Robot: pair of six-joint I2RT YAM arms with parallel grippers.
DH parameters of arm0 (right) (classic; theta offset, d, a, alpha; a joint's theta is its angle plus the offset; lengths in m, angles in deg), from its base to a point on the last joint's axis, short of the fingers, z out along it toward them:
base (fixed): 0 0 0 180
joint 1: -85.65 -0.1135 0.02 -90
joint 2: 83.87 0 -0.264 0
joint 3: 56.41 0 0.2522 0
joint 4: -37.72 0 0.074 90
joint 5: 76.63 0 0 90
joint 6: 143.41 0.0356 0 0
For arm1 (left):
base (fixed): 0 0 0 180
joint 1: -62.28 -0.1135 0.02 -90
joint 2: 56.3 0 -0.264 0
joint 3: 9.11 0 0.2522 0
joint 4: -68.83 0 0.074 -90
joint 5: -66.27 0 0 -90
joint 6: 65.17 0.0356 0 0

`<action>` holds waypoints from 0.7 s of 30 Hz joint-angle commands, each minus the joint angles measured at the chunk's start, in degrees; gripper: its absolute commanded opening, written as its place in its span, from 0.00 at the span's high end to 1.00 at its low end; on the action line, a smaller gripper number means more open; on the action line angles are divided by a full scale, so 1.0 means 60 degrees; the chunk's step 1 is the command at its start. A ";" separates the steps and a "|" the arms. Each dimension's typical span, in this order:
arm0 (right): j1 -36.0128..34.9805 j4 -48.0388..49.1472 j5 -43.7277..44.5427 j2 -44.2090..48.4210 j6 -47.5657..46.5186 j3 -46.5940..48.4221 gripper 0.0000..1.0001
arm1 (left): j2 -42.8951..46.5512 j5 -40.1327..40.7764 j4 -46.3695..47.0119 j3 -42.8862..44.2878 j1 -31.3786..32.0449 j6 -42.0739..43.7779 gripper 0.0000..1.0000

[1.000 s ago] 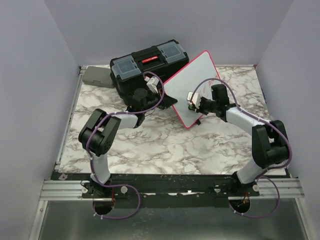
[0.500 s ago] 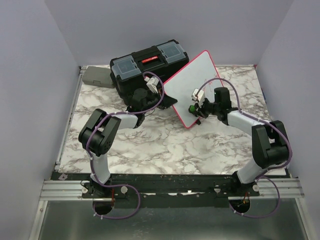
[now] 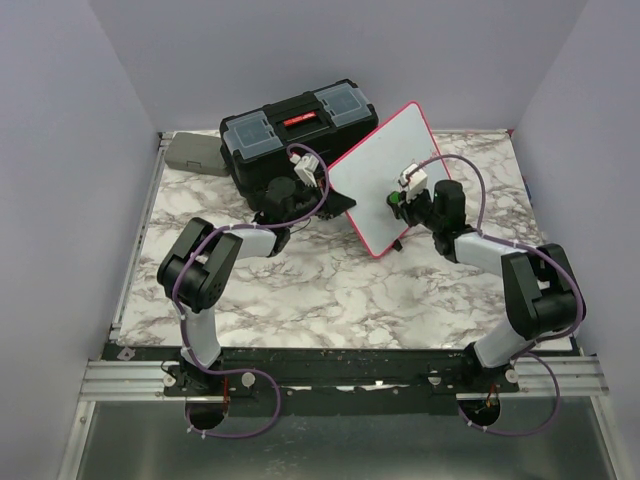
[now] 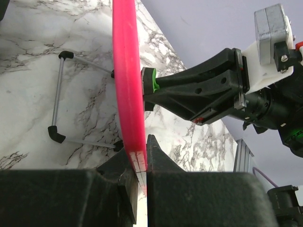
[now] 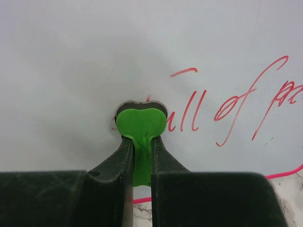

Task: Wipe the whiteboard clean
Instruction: Erase the whiteboard at the whiteboard stand.

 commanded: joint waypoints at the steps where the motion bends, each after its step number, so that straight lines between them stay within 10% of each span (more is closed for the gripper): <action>1: 0.0036 0.0851 0.0059 0.0129 0.0398 -0.0070 0.99 | -0.0009 -0.1457 0.0366 0.0096 0.0419 -0.0446 1.00; 9: 0.0038 -0.5268 -0.2197 -0.0947 -0.3218 0.2101 0.99 | 0.0031 -0.1457 0.0180 0.0216 0.0463 -0.0380 1.00; 21: 0.0035 -0.7481 -0.1753 -0.1146 -0.6269 0.1938 0.99 | -0.0038 -0.1443 0.0167 0.0311 0.0463 -0.0390 1.00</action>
